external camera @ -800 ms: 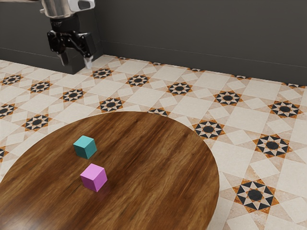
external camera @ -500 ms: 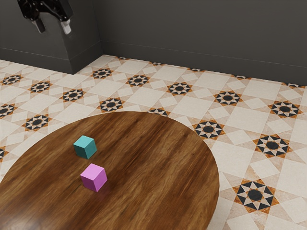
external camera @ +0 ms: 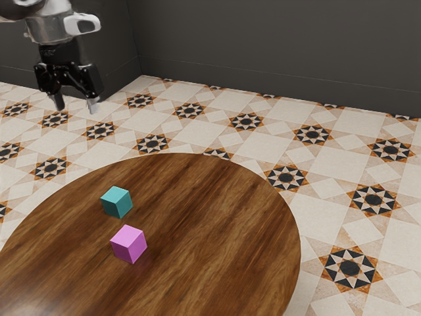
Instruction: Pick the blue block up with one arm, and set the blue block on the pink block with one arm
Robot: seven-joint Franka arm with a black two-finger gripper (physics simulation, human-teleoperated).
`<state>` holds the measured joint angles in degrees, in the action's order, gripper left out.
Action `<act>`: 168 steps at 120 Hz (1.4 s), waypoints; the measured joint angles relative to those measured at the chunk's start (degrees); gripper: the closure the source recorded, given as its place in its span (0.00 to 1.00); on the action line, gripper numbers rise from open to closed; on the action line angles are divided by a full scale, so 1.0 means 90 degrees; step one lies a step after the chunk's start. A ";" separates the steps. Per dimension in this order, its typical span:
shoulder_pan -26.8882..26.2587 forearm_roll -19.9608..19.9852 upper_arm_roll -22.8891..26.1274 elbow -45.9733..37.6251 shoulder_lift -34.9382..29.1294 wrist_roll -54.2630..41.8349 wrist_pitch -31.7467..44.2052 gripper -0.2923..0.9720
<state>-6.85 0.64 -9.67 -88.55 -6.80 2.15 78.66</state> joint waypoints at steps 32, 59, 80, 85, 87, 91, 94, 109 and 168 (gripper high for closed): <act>0.1614 -0.0188 0.1024 -0.2522 -0.0604 0.0007 0.1874 0.23; 0.1886 -0.0318 0.1027 -0.3383 -0.0554 -0.0047 0.2962 0.23; 0.2236 -0.0429 0.1025 -0.3591 -0.0031 -0.0281 0.3712 0.23; 0.2272 -0.0483 0.1027 -0.3564 0.0118 -0.0335 0.3871 0.23; 0.2278 -0.0500 0.1027 -0.3553 0.0164 -0.0360 0.3930 0.23; 0.2290 -0.0526 0.1026 -0.3529 0.0284 -0.0425 0.4066 0.23; 0.2301 -0.0542 0.1026 -0.3516 0.0356 -0.0474 0.4160 0.23; 0.2371 -0.0590 0.1027 -0.3427 0.0743 -0.0734 0.4578 0.23; 0.2414 -0.0575 0.1052 -0.3221 0.1891 -0.1572 0.5651 0.23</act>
<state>14.87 -4.53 -0.20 -117.54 10.22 -12.01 129.52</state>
